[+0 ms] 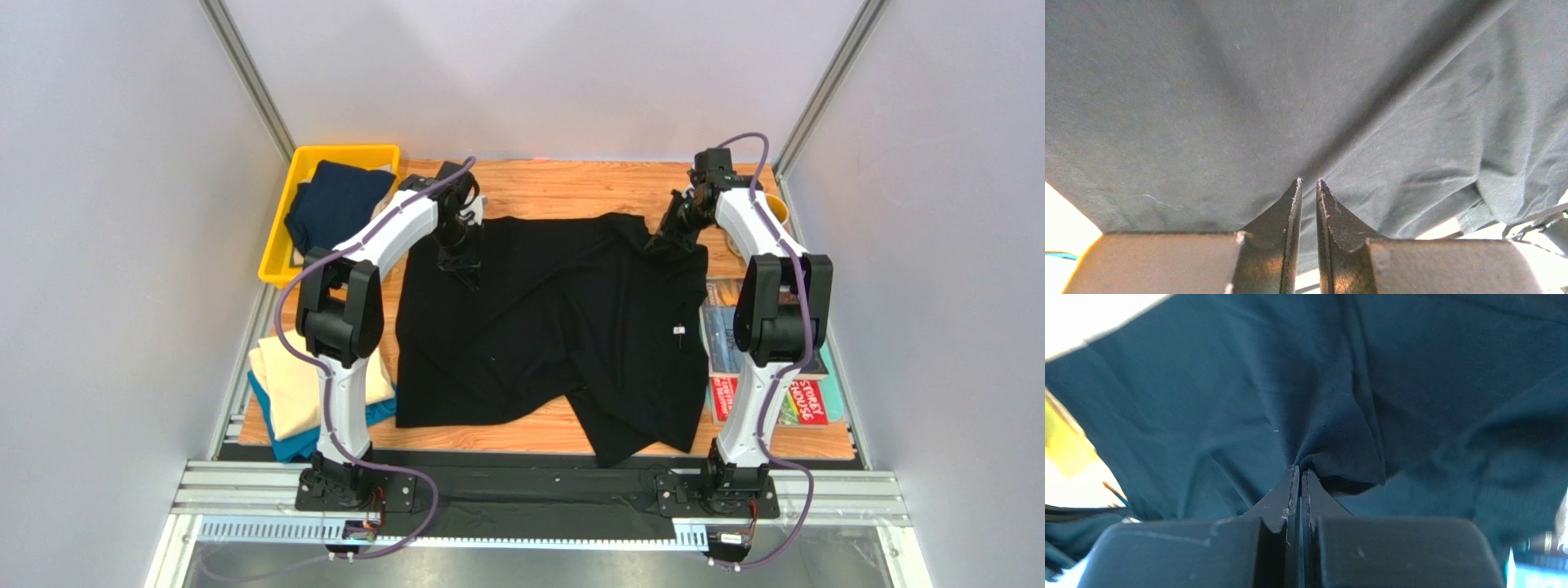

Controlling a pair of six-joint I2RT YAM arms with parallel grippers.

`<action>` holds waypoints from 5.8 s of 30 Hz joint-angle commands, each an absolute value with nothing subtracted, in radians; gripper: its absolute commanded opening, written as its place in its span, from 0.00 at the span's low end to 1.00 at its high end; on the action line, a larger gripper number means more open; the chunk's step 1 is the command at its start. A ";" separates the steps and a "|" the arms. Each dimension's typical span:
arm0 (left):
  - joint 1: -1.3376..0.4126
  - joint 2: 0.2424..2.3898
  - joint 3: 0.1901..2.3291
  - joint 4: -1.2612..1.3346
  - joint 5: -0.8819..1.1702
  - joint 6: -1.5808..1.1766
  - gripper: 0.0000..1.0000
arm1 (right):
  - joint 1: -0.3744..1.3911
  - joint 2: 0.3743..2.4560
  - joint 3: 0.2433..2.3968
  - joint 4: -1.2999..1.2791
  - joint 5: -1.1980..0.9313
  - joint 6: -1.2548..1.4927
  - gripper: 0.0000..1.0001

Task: Fold and stack the t-shirts
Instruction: Fold the tshirt

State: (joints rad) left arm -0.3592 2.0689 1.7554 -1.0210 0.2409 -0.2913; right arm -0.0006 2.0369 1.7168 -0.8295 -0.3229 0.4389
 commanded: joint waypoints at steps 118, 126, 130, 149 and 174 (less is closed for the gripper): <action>-0.060 2.562 2.410 -0.980 -0.055 -0.552 0.41 | -0.025 1.985 1.752 -0.983 -0.390 0.388 0.53; -0.092 2.568 2.373 -0.997 -0.071 -0.537 0.41 | -0.032 2.008 1.755 -0.957 -0.451 0.387 0.53; -0.107 2.577 2.372 -1.000 -0.074 -0.538 0.40 | -0.046 2.009 1.764 -0.954 -0.437 0.379 0.54; -0.124 2.571 2.408 -1.006 -0.115 -0.548 0.38 | -0.071 2.246 1.898 -0.948 -0.428 0.407 0.58; -0.124 2.557 2.391 -0.999 -0.103 -0.525 0.38 | -0.044 2.246 1.796 -0.914 -0.502 0.411 0.26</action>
